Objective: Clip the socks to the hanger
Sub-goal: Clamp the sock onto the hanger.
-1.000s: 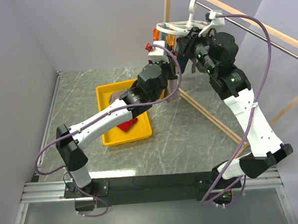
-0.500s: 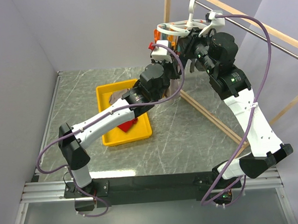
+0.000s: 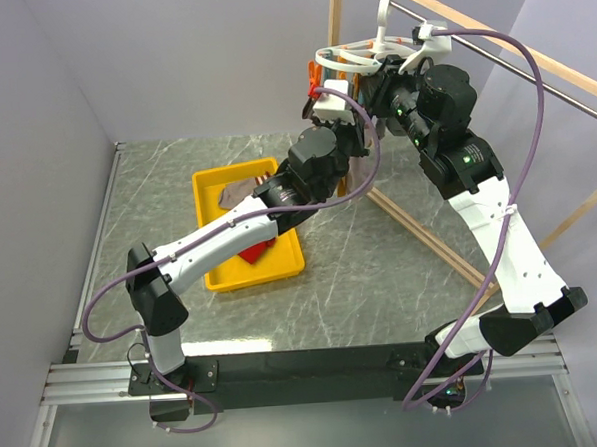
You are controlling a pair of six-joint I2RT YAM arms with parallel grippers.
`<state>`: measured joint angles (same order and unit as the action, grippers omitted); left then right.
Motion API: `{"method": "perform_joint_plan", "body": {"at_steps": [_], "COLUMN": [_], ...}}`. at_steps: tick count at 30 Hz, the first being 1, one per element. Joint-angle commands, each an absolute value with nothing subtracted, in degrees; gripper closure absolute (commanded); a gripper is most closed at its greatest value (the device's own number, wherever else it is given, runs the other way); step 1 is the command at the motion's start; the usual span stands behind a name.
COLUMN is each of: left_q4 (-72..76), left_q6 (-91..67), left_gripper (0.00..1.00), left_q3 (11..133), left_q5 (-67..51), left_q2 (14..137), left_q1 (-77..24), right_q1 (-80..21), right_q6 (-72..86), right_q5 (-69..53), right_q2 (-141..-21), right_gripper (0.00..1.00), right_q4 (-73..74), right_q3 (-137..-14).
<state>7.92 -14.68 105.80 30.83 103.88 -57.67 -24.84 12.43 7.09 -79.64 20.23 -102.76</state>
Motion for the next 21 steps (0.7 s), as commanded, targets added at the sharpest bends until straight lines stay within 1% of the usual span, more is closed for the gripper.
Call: {"method": "perform_joint_plan", "body": {"at_steps": [1, 21], "left_q4": [13.09, 18.98], "left_q6": [-13.36, -9.41], "left_gripper": [0.99, 0.99], "left_q3": [106.53, 104.85], "left_q5": [32.52, 34.63], "left_q2": [102.13, 100.81], "left_q1": [-58.01, -59.59], "right_q1": [-25.14, -25.22], "right_q6": [11.34, 10.20], "right_q5": [8.09, 8.70], "right_q2": [-78.93, -79.28], "right_gripper": [1.00, 1.00], "right_q4": [18.81, 19.07], "right_q3": [-104.33, -104.59]}}
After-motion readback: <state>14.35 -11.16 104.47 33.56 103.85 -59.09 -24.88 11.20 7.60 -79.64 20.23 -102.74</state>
